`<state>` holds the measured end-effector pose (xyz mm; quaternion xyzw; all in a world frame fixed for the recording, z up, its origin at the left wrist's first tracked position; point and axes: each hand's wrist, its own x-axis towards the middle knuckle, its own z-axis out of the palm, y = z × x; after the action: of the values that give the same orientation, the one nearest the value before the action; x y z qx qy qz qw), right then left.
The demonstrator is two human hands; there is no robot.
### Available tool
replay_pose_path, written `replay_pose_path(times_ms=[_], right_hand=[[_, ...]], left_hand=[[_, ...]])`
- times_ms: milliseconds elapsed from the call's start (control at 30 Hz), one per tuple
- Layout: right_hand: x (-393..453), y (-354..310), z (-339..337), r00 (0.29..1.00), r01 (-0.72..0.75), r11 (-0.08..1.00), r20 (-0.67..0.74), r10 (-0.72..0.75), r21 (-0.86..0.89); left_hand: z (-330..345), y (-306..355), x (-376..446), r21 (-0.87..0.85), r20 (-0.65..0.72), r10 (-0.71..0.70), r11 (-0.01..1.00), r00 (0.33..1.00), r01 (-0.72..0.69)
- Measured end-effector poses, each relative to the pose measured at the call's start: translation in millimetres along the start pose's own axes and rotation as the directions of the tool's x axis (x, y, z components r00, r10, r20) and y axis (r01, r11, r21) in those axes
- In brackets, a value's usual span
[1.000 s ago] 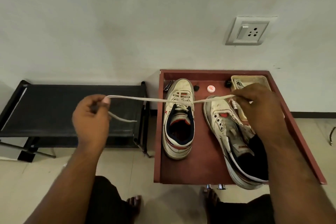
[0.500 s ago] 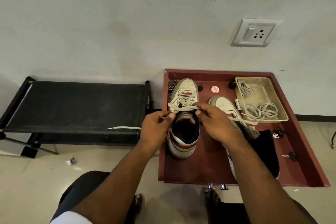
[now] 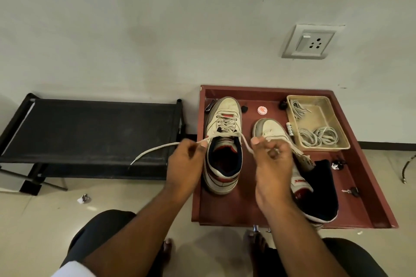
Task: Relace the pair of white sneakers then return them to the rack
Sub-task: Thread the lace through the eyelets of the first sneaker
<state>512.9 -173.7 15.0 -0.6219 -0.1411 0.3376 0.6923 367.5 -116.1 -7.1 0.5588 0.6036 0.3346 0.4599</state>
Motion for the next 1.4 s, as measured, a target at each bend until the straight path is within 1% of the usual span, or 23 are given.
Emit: replay_pose_path(times_ms=[33,67,133,167,200,233,300,367,433,467,533,567,600,633,700,767,833,900,1033,1100,1167,1233,1400], right_hand=[[2,9,1,0.999,-0.044,0.992,0.019,0.047,-0.114],[3,16,2,0.995,-0.088,0.982,0.026,0.094,-0.164],[7,26,8,0.987,-0.154,0.974,0.014,0.158,-0.164],[8,29,10,0.986,-0.166,0.975,0.005,0.169,-0.151],[11,32,11,0.989,-0.143,0.975,0.018,0.148,-0.169],[13,34,12,0.995,-0.069,0.969,0.055,0.085,-0.237],[16,37,10,0.987,0.095,0.910,0.156,-0.035,-0.403],[18,35,8,0.976,0.180,0.890,0.185,-0.110,-0.418],[17,25,8,0.973,0.208,0.909,0.168,-0.156,-0.360],[19,20,6,0.978,0.192,0.930,0.138,-0.155,-0.314],[24,12,6,0.991,0.116,0.980,0.084,-0.104,-0.160],[27,7,5,0.994,0.077,0.992,0.080,-0.070,-0.096],[31,4,5,0.993,0.049,0.997,0.107,-0.042,-0.064],[34,1,4,0.987,0.035,0.997,0.160,-0.023,-0.069],[36,1,1,0.954,0.064,0.980,0.298,-0.005,-0.187],[35,5,1,0.935,0.099,0.960,0.353,0.001,-0.263],[33,10,3,0.949,0.111,0.973,0.311,-0.044,-0.203],[34,13,6,0.964,0.100,0.986,0.257,-0.063,-0.131],[35,17,15,0.963,0.106,0.992,0.256,-0.086,-0.065],[34,18,17,0.972,0.106,0.994,0.215,-0.098,-0.030],[35,19,17,0.981,0.127,0.992,0.154,-0.121,-0.028],[37,21,14,0.981,0.148,0.989,0.127,-0.143,-0.028],[43,27,8,0.967,0.221,0.968,0.153,-0.202,-0.119]], left_hand=[[2,-2,0,0.096,0.077,0.002,0.995,0.997,-0.009],[4,-3,1,0.160,0.142,-0.001,0.987,0.990,-0.022],[9,-4,4,0.183,0.206,-0.027,0.983,0.978,-0.011],[11,-3,4,0.116,0.208,-0.052,0.993,0.977,0.028],[14,0,4,-0.005,0.201,-0.085,0.996,0.976,0.088],[16,4,3,-0.152,0.197,-0.115,0.978,0.974,0.146],[19,11,5,-0.400,0.186,-0.146,0.892,0.972,0.211],[21,12,10,-0.529,0.161,-0.155,0.820,0.975,0.218],[22,13,12,-0.580,0.140,-0.158,0.787,0.977,0.210],[22,13,12,-0.587,0.129,-0.158,0.784,0.979,0.204],[20,16,12,-0.593,0.127,-0.140,0.783,0.982,0.188],[18,17,13,-0.589,0.146,-0.109,0.789,0.983,0.175],[16,17,14,-0.559,0.177,-0.070,0.814,0.982,0.158],[13,18,16,-0.511,0.221,-0.031,0.848,0.975,0.143],[9,18,20,-0.421,0.289,0.011,0.900,0.957,0.117],[7,18,22,-0.395,0.260,0.034,0.916,0.965,0.074],[8,18,24,-0.399,0.213,0.037,0.915,0.976,0.053],[8,17,27,-0.420,0.196,0.022,0.905,0.980,0.064],[9,12,33,-0.412,0.177,0.036,0.911,0.984,0.040],[12,10,35,-0.425,0.172,0.018,0.903,0.985,0.058],[16,8,37,-0.425,0.160,-0.013,0.902,0.987,0.081],[20,5,38,-0.417,0.132,-0.029,0.905,0.991,0.082],[28,-2,38,-0.443,0.060,-0.073,0.892,0.995,0.092]])
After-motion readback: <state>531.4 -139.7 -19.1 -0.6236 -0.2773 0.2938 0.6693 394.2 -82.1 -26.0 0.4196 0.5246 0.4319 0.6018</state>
